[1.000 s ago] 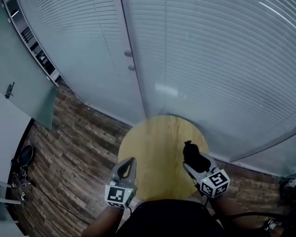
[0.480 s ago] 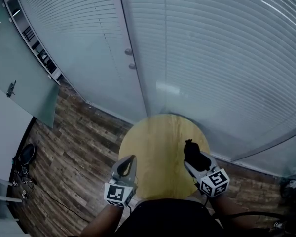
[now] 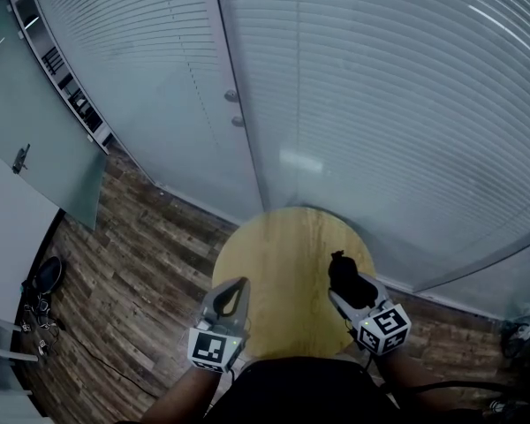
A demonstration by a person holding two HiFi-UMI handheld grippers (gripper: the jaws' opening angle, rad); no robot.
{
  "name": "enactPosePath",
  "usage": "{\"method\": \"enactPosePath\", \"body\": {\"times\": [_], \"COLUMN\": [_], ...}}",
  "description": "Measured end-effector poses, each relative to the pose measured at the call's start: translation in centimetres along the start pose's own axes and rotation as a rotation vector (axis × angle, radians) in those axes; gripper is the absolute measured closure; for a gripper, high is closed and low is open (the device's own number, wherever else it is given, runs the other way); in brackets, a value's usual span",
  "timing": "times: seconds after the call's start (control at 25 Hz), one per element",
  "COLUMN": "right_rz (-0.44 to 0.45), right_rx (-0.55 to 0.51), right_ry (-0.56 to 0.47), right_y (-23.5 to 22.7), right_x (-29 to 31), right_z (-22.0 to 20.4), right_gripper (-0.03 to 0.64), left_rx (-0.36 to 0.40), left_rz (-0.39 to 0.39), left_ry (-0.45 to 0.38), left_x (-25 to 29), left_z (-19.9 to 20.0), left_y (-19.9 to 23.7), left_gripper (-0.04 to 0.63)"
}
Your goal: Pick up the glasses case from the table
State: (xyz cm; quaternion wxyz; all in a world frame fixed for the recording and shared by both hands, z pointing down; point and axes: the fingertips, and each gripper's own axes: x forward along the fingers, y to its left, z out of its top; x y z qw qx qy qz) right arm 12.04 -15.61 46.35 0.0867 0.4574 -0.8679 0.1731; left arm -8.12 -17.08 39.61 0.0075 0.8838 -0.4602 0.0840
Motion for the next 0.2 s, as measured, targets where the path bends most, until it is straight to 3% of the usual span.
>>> {"method": "enactPosePath", "body": {"times": [0.2], "right_rz": [-0.011], "right_rx": [-0.003], "right_ry": [-0.003], "right_y": [-0.2], "right_x": [-0.2], "right_z": [1.3], "right_gripper": [0.333], "left_rx": [-0.006], "left_rz": [0.000], "left_ry": [-0.001], "left_x": [-0.1], "left_z": [1.3], "left_y": [0.3], "left_gripper": [0.591]}}
